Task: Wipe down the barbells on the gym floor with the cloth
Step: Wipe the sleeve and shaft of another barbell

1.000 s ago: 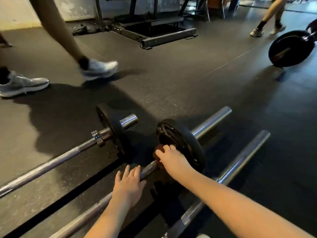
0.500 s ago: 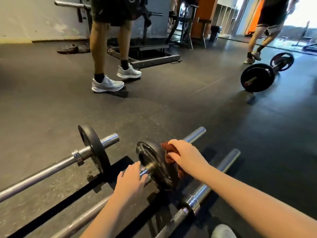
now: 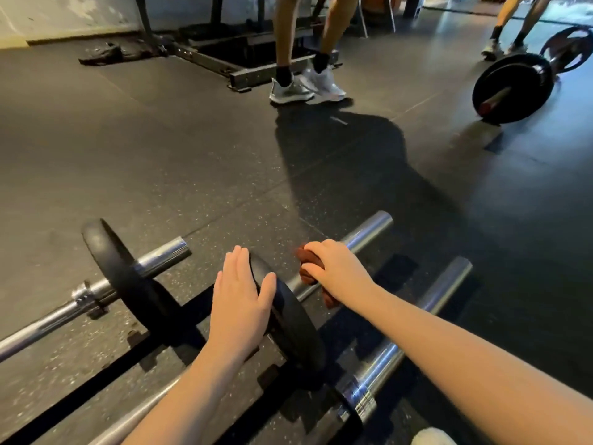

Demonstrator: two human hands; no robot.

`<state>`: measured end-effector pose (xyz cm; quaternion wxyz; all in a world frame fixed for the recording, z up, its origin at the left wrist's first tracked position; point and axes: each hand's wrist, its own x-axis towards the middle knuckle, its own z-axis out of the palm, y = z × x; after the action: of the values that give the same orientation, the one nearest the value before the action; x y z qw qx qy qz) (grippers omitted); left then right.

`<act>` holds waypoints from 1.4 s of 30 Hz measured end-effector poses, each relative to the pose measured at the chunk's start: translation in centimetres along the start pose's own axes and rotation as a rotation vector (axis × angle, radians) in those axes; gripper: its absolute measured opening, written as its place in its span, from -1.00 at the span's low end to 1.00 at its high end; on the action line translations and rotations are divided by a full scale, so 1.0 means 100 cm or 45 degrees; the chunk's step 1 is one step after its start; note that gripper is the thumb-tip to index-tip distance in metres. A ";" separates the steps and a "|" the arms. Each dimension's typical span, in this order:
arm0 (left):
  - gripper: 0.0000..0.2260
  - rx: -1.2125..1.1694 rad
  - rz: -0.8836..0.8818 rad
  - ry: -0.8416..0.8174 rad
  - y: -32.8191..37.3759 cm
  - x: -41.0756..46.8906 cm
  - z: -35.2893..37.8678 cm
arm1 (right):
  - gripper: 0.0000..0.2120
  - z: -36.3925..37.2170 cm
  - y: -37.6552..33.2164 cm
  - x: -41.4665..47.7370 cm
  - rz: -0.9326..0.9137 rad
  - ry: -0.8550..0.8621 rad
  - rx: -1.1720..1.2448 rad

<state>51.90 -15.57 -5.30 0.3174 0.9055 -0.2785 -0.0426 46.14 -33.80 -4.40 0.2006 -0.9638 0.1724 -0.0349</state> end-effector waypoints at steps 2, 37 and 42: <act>-0.43 0.039 -0.008 -0.056 0.002 0.000 -0.001 | -0.61 0.022 -0.002 0.001 -0.091 -0.067 0.052; -0.49 0.180 -0.276 0.007 0.041 0.009 -0.003 | -0.73 0.067 0.022 0.009 -0.282 0.019 -0.006; -0.48 0.136 -0.267 0.040 0.039 0.008 0.000 | -0.71 0.053 0.055 0.029 -0.352 -0.098 -0.046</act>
<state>50.71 -18.49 -2.90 0.2669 0.9458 -0.1792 -0.0466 47.82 -37.54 -11.45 0.1828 -0.9824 0.0307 -0.0220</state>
